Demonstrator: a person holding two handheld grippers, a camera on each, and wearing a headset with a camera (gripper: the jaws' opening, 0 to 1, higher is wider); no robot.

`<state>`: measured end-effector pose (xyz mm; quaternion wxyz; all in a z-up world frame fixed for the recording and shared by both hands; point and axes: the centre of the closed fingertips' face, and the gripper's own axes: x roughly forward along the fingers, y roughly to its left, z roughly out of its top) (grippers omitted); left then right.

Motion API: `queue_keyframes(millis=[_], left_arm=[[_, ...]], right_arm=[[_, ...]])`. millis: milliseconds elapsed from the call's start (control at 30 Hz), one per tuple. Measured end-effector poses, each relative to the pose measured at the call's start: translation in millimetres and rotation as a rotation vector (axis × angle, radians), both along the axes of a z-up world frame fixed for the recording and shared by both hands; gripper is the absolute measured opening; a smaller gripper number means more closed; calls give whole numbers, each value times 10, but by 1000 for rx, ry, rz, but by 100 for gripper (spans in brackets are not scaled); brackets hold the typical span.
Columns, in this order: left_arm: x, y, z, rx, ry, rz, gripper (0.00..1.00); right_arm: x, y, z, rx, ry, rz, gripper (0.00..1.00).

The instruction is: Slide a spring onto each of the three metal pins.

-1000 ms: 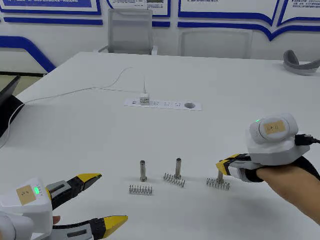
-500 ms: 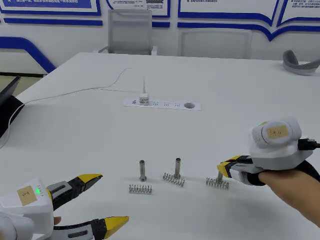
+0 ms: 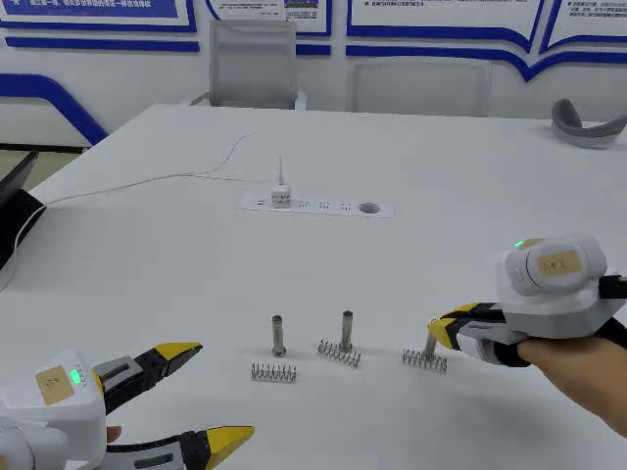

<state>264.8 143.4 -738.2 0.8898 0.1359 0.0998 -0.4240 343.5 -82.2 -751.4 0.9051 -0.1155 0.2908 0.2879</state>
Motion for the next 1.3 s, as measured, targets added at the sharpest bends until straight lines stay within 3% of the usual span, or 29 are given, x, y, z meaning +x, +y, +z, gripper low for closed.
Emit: queue_keyframes(millis=[200,700,1300], left_arm=[[-3,-25,-11,1,3,-6,62],[-16,-38,-20,1,7,-11,62],[-42,-32,-62,-1,17,-4,61]], right_arm=[[-83,-63,-131,-17,32,36,15],[-116,36,-299,-55,86,137,15],[-174,53,-459,-105,151,203,14]])
